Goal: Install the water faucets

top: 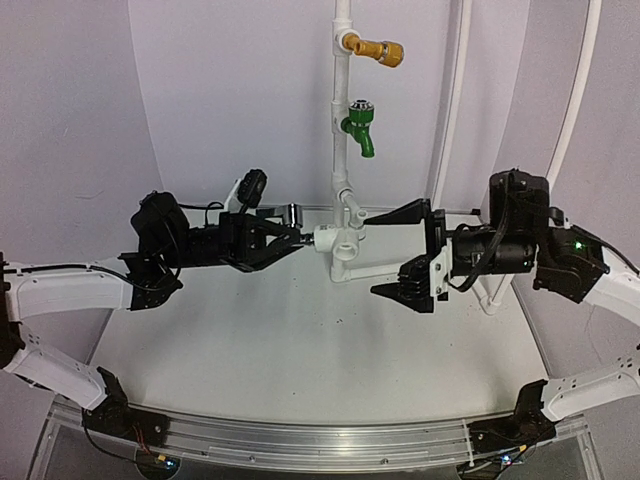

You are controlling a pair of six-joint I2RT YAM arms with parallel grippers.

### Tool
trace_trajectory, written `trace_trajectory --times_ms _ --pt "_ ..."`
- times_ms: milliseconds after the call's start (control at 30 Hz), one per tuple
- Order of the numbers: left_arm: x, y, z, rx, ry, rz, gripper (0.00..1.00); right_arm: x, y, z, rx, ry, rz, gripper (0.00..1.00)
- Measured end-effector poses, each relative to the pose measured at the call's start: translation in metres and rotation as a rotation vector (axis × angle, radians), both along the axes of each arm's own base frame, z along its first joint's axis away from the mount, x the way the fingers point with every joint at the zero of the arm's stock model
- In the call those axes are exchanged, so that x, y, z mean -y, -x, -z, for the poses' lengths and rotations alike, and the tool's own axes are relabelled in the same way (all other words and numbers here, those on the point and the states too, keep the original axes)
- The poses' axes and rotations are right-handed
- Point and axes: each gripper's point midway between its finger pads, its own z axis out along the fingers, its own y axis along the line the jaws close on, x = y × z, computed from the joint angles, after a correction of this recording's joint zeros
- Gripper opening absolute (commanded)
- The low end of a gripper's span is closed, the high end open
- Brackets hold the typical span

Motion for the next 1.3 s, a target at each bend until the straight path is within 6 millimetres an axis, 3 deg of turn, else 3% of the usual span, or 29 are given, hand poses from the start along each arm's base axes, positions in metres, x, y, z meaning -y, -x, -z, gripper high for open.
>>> trace_trajectory --times_ms 333,833,1100,1300 --pt "0.000 0.008 -0.007 -0.007 0.015 0.062 0.00 -0.021 -0.001 -0.003 0.131 -0.025 0.001 0.77" --pt "0.004 0.012 -0.001 -0.001 -0.014 0.102 0.00 -0.034 -0.004 -0.001 0.133 -0.038 0.013 0.30" --pt "0.006 0.011 0.000 0.022 -0.027 0.106 0.00 -0.033 -0.006 -0.001 0.081 -0.048 0.037 0.10" --pt "0.003 0.010 -0.003 0.154 -0.028 0.043 0.00 -0.036 -0.010 -0.004 -0.168 -0.087 0.109 0.00"
